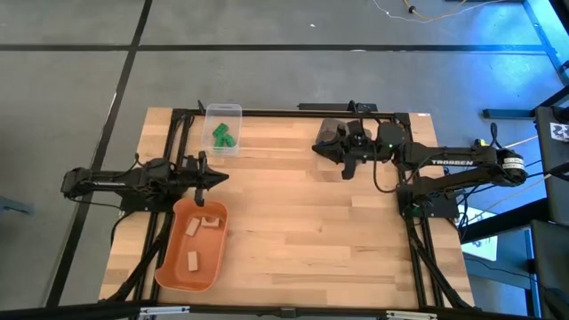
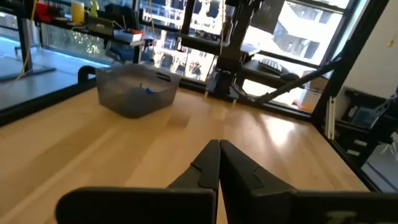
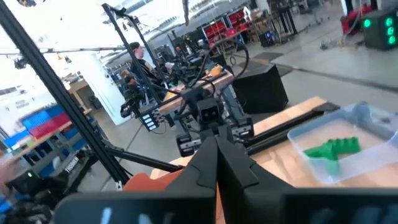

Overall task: Sort & place blocks by color
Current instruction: Return to Home Position

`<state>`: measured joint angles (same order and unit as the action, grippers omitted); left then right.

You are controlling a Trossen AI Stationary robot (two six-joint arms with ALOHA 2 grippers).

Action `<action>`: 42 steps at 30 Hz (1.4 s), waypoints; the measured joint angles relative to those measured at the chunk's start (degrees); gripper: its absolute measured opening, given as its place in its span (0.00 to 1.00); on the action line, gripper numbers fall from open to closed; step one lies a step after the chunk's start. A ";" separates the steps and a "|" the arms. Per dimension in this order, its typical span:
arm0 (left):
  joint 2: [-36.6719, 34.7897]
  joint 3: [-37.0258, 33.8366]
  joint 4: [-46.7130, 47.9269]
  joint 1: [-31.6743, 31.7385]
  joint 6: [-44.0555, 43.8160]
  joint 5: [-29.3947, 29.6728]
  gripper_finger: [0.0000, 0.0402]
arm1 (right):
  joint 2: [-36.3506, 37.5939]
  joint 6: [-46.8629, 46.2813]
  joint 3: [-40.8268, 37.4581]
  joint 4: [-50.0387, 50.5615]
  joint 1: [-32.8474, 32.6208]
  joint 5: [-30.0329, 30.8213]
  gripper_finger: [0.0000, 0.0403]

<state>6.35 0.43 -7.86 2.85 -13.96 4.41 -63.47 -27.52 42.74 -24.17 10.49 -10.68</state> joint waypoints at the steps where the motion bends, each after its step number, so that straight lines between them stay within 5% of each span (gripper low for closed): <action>1: 0.00 0.00 -0.12 0.00 0.00 0.01 0.00 | 0.05 1.03 0.00 -0.05 -0.16 0.00 0.00; 12: -1.77 0.00 -0.03 0.00 0.02 0.01 0.00 | 1.22 4.61 0.00 2.55 -0.27 -8.49 0.00; 22: -6.21 0.00 5.96 0.94 0.03 -0.27 0.00 | 14.97 8.66 -0.04 18.88 -0.31 -8.90 0.00; 32: -6.21 0.00 6.73 0.94 0.03 -1.36 0.00 | 22.93 11.75 -1.16 22.06 -6.26 0.96 0.00; 42: -6.21 0.00 6.78 0.93 0.02 -1.34 0.00 | 33.14 4.20 -20.21 7.44 -8.87 5.77 0.00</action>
<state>0.14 0.43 -1.08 3.78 -13.93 3.07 -30.32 -23.32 22.53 -16.74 1.61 -4.91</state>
